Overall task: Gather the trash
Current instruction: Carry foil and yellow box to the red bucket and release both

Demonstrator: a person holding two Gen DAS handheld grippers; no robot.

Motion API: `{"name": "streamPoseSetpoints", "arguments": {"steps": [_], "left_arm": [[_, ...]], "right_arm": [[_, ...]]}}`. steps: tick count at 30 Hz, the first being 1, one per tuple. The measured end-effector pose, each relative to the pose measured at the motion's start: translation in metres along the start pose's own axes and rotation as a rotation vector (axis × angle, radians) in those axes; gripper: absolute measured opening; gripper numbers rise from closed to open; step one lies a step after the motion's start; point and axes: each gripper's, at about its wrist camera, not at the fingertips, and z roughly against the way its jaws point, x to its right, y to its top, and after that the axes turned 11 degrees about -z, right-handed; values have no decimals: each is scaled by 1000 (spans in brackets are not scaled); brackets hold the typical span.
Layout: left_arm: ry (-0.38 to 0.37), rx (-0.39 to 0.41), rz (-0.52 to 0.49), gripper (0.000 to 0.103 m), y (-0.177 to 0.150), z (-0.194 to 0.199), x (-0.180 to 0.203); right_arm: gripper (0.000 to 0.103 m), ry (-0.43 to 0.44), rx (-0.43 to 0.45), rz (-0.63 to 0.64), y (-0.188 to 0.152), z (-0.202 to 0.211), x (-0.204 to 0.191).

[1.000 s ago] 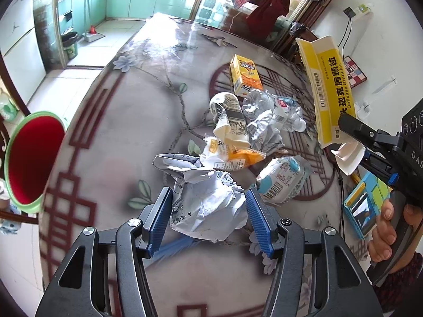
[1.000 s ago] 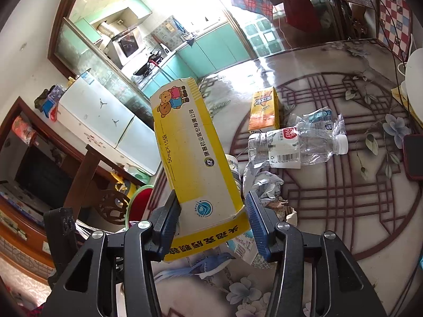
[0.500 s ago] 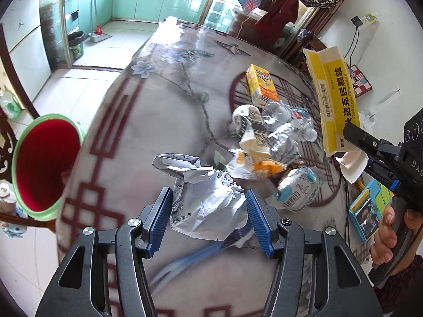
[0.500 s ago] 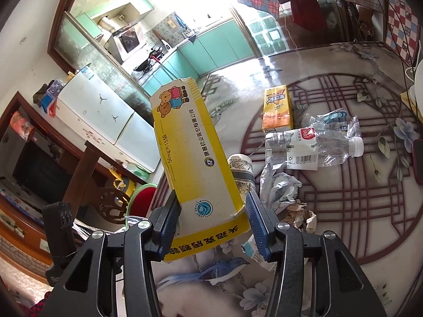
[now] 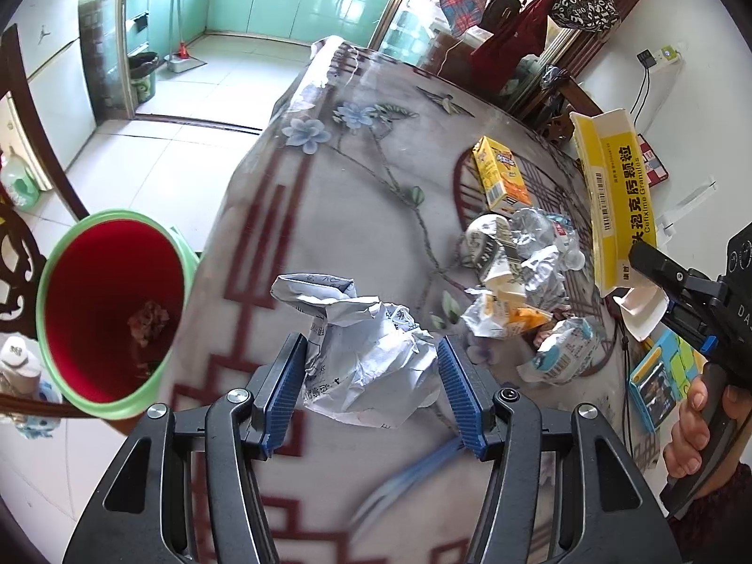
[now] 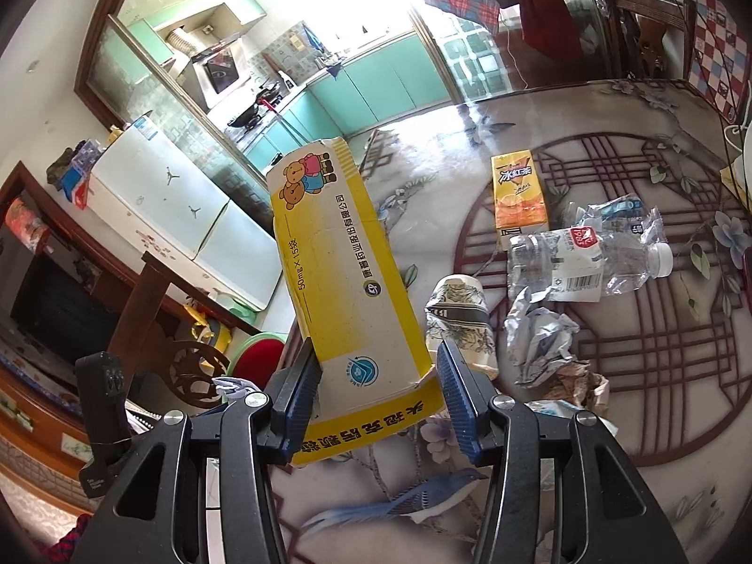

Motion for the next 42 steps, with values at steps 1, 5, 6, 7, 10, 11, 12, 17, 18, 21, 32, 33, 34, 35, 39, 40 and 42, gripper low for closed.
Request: {"name": "streamPoseSetpoints", "arguments": {"steps": [1,5,6,7,10,11,12,17,18,21,32,33,34,35,39,40,42], "left_arm": [[-2,-1,-2,56,0,0,-5],[-11,-7,-3,56,0,0,-22],[-12,-10,-4,56,1,0,-27],[-11,-11,-4,56,0,-1,-32],[-5,-24,3,56,0,-4,-48],[-5,-29,7,56,0,-5,-54],[-4,-32,12,56,0,-6,-59],[24,-38,41,56,-1,-10,-88],[30,-42,50,56,-1,-12,-95],[56,-58,85,56,-3,-17,-119],[167,-99,202,56,-18,-25,-196],[174,-105,208,56,-19,-26,-201],[188,-114,217,56,-21,-28,-206],[194,-117,224,56,-22,-30,-209],[201,-125,249,56,-27,-30,-222],[206,-127,246,56,-28,-30,-223],[230,-133,232,56,-29,-30,-226]], "right_arm": [[48,-3,1,-1,-1,-3,-4],[48,-8,1,-2,-8,-13,-20],[48,-8,0,-2,-9,-16,-23],[48,-7,1,1,-10,-18,-28],[48,-8,1,23,-16,-25,-46],[48,-8,-1,33,-18,-27,-52],[48,-6,-6,41,-21,-30,-59],[48,2,-55,65,-33,-54,-86],[48,6,-68,71,-36,-59,-90],[48,18,-102,100,-45,-77,-109],[49,37,-238,140,-69,-155,-155],[49,38,-251,139,-71,-163,-158],[49,41,-263,139,-74,-170,-162],[49,45,-278,143,-77,-179,-167],[49,46,-331,177,-88,-206,-181],[49,46,-341,187,-90,-210,-184],[49,40,-360,207,-94,-221,-190]]}}
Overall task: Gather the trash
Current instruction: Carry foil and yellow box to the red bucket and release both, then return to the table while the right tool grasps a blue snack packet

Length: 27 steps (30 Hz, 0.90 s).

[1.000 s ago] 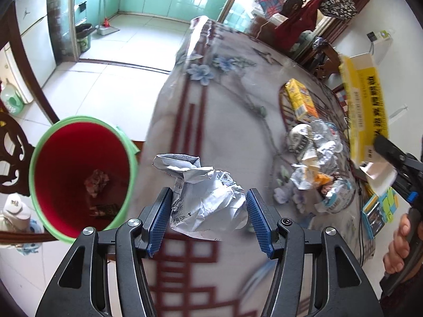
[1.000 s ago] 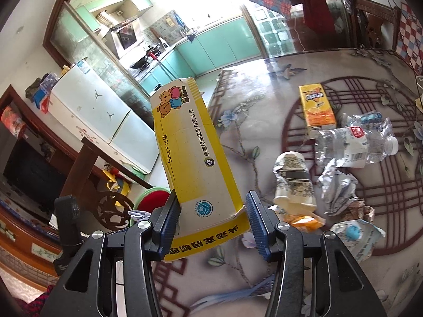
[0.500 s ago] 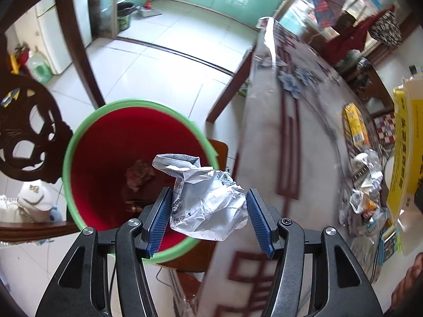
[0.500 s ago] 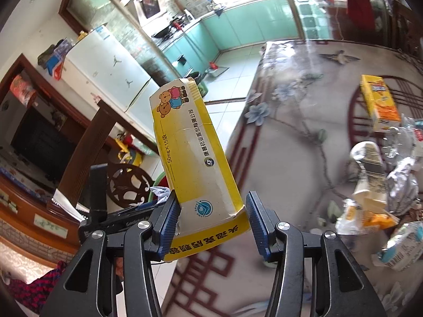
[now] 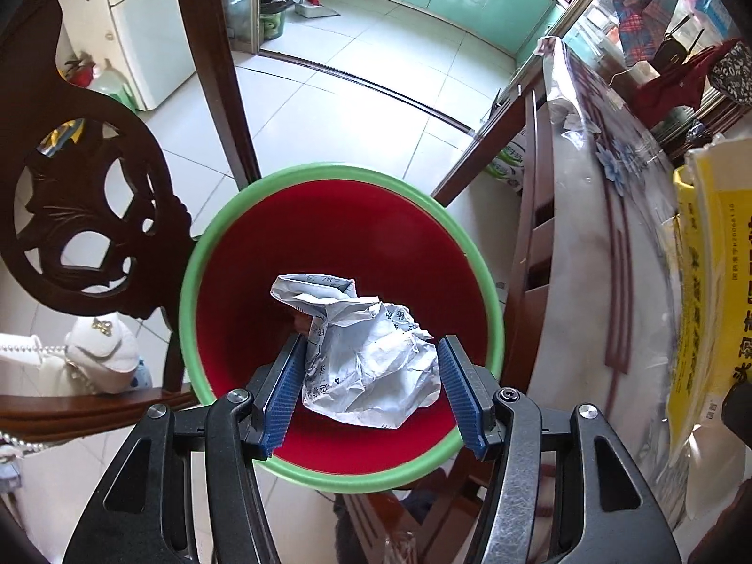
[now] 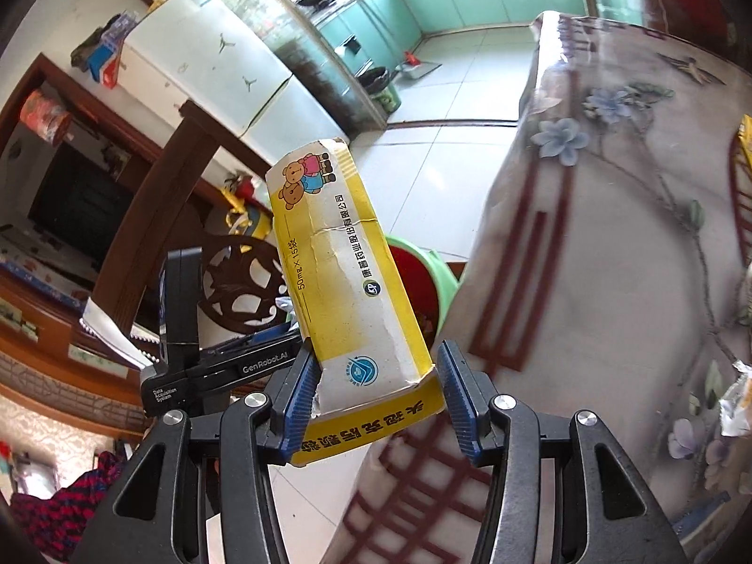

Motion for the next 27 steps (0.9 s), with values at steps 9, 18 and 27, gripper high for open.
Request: {"name": "streamPoseSetpoints", "arguments": {"steps": [9,18,27], "left_arm": [[29,-2,58,64,-2,-2,-15],[47,28,108,77,-4,8,-20],[30,57,31,80,-10,24,18]], "right_arm": [[52,7,-26,-31,7,-27,-9],[53,13,6,-87,4,-17,-2],[53,-106,160,-60,-7,48,30]]}}
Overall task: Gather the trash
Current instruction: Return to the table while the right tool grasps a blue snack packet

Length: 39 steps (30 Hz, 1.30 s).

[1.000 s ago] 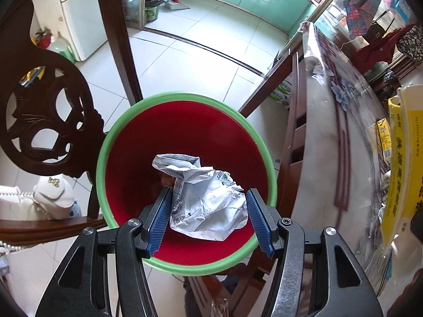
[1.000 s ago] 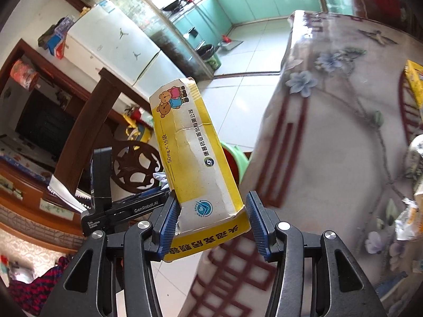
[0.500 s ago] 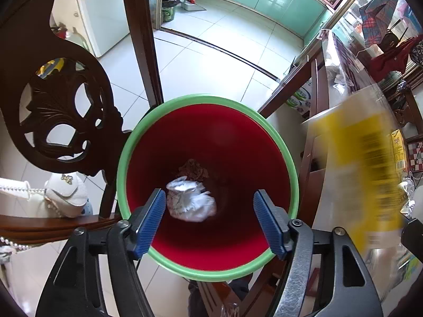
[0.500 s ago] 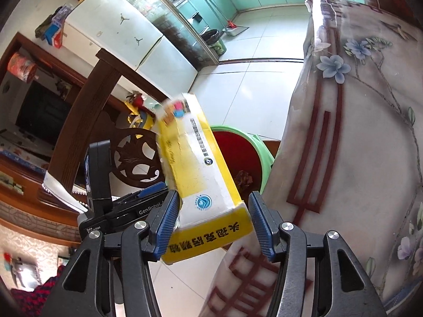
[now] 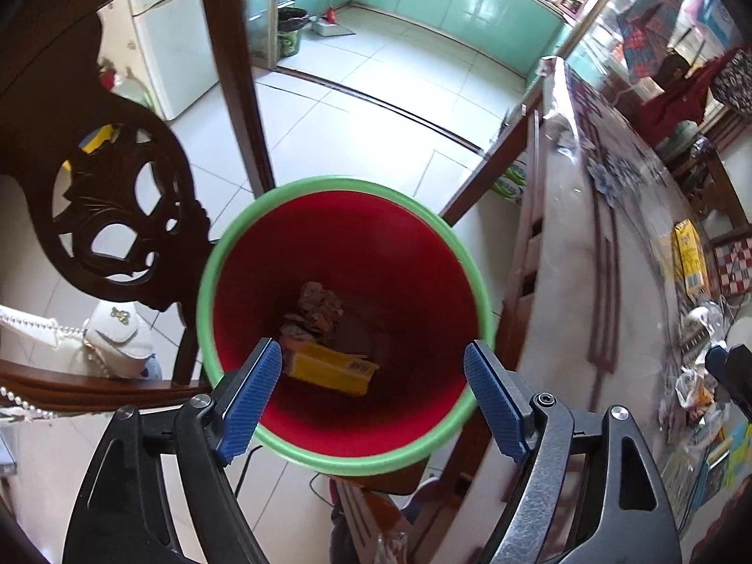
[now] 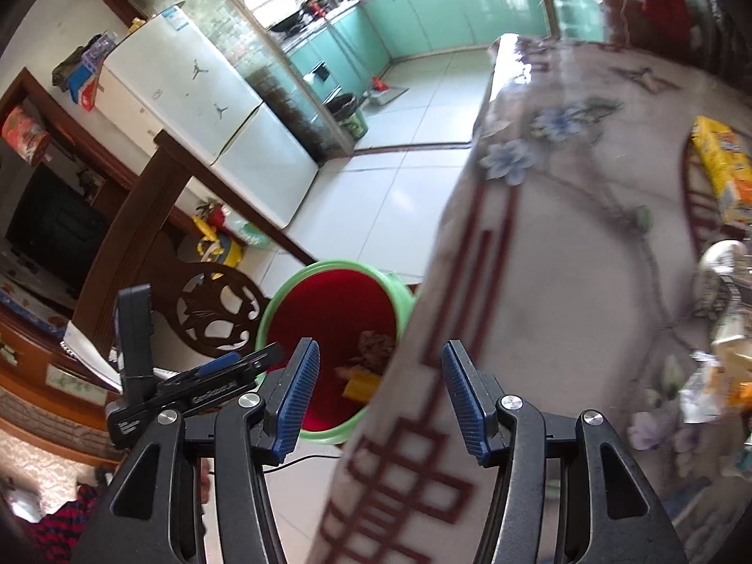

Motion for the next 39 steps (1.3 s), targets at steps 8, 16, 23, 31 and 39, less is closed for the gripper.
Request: {"name": "streamPoseSetpoints", "arguments": {"steps": [8,16,23,31,39], "left_arm": [[-71,40,-27,80,-2,6,51],[-127,69,-114,81,-8,18,118],[-165,108,-232,82,-22,42,188],[-186,121,-333,83,-40,44,271],[-235,109,-381,83,-44,42,330]], "right_arm": [[56,-156,197,-73,-15,81,74],[65,-304,300,-247,-50,159,190],[66,-241,250,-386,-55,182,275],[63,-143,106,-240,-25,147,280],[7,-74,92,-128,-29,171,292]]}}
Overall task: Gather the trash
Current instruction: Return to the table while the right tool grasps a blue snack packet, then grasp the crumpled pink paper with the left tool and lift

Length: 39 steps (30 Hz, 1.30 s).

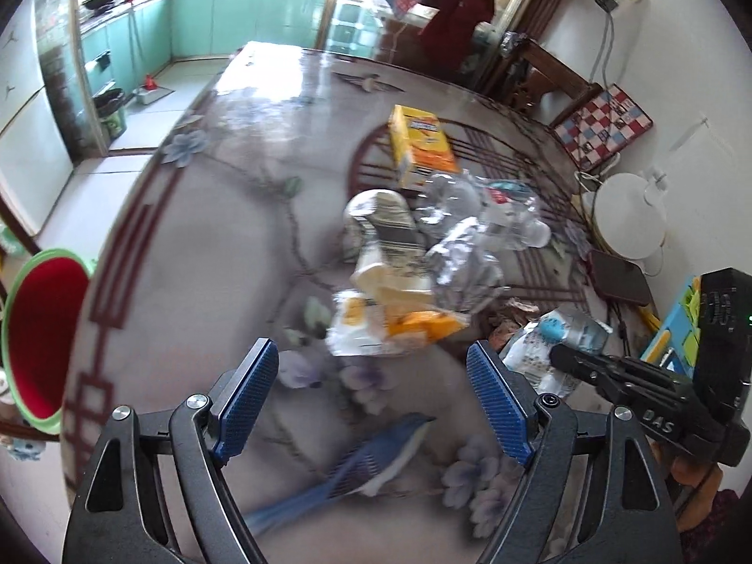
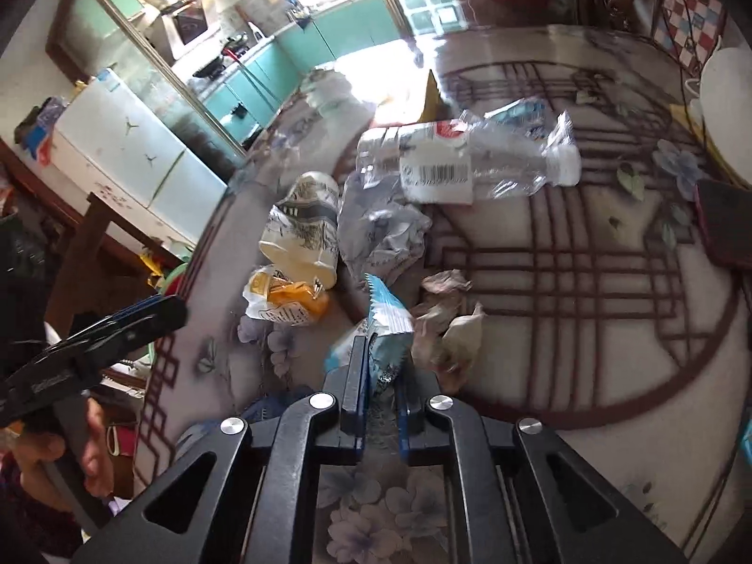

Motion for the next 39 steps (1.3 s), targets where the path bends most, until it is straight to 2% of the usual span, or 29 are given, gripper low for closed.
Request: {"name": "streamPoseSetpoints", "arguments": {"steps": [6,10,14,19,20,21,22,26,30,39], "left_arm": [[-142,-64,-65,83,21,-33,59],[-216,-139,-109,83,32,-61,96],[-233,-169,-132,83,41,-80,125],[-203,-187,-263,82,51,-106,158],[-198,-194,-276,78,51,-110,160],[-196,-205,-283,68,51,-114,161],[-201,-222,-285,41,51,-117,162],[-209,-193,-316,29,49,-103,158],[-181,-144,-328,27,43,-75,144],[-119,-65,-172,27,24,-20,88]], "right_arm": [[7,-57,194,-132,15,66,56],[7,-79,223,-165,24,79,77],[7,-104,281,-179,27,93,83],[7,-152,300,-149,38,96,87],[7,-152,299,-148,40,95,86],[7,-153,297,-145,41,94,86],[7,-154,295,-140,43,92,85],[8,-146,280,-124,47,82,83],[7,-105,263,-131,48,74,78],[8,-45,234,-139,44,67,61]]}}
